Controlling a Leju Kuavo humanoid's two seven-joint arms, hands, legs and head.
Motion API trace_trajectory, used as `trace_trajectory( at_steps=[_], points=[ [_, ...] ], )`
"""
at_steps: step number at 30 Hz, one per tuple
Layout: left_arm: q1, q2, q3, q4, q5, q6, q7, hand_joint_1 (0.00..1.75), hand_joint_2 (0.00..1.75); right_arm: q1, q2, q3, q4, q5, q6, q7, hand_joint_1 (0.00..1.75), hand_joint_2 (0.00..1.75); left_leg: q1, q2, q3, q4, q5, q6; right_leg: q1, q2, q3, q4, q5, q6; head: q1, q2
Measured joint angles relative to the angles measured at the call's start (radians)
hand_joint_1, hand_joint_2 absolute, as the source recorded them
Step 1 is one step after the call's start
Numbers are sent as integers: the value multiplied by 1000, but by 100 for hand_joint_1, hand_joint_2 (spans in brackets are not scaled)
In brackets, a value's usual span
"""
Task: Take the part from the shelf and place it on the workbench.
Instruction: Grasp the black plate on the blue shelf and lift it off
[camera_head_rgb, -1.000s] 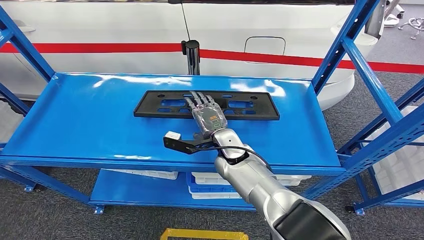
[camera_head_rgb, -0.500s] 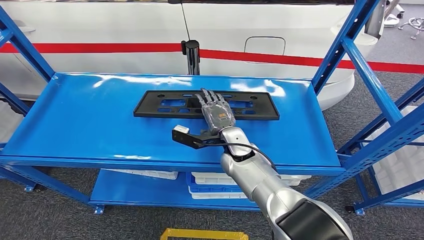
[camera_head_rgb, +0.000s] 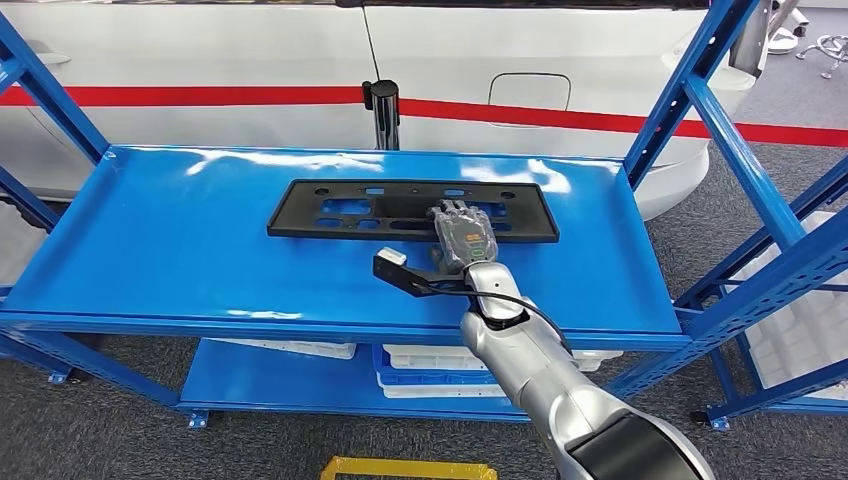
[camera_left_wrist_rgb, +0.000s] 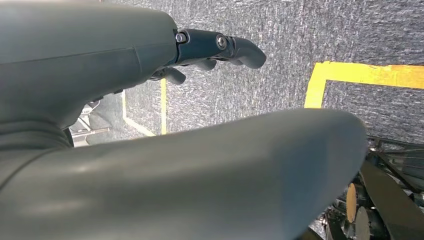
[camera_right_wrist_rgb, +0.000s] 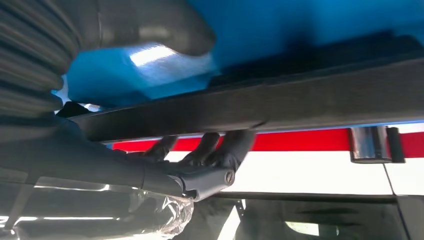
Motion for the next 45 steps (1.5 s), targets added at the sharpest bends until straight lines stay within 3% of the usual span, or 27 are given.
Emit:
trace_trajectory(
  at_steps=[18,21,24,28,31,36,44,45],
  points=[
    [0,0,0,0,-32,5,-24,0,0,46,-15,-36,-92,101,12,-17,175,175,1,0,0,0,0,0,0,0,0,0,0,0,0,0],
    [0,0,1,0,-40,52,-101,0,0,52,-16,-43,-99,101,-1,-32,175,175,1,0,0,0,0,0,0,0,0,0,0,0,0,0],
    [0,0,12,0,-32,121,-242,0,0,78,-20,-50,-147,100,-38,-60,175,175,1,0,0,0,0,0,0,0,0,0,0,0,0,0],
    [-1,-3,66,-4,47,164,-479,0,0,127,-37,-52,-313,89,-81,-103,175,175,1,0,-1,0,0,0,0,0,-1,0,0,0,0,0],
    [-3,-9,118,-7,97,167,-570,0,0,149,-47,-52,-438,75,-94,-126,175,175,1,0,-1,0,0,0,0,0,-1,0,0,0,0,0],
    [-3,-17,200,-10,160,141,-636,0,0,187,-64,-40,-676,-37,-134,-206,175,175,1,0,-1,0,0,0,0,0,-1,0,0,0,0,0],
    [-4,-33,276,-10,187,124,-634,0,0,200,-93,6,-928,-116,-164,-258,175,175,1,0,-1,0,0,0,0,0,-1,0,0,0,0,0],
    [-4,-34,278,-10,187,123,-634,0,44,202,-95,8,-939,-118,-164,-259,175,175,1,0,-1,0,0,0,0,0,-1,0,0,0,0,0]
  ],
)
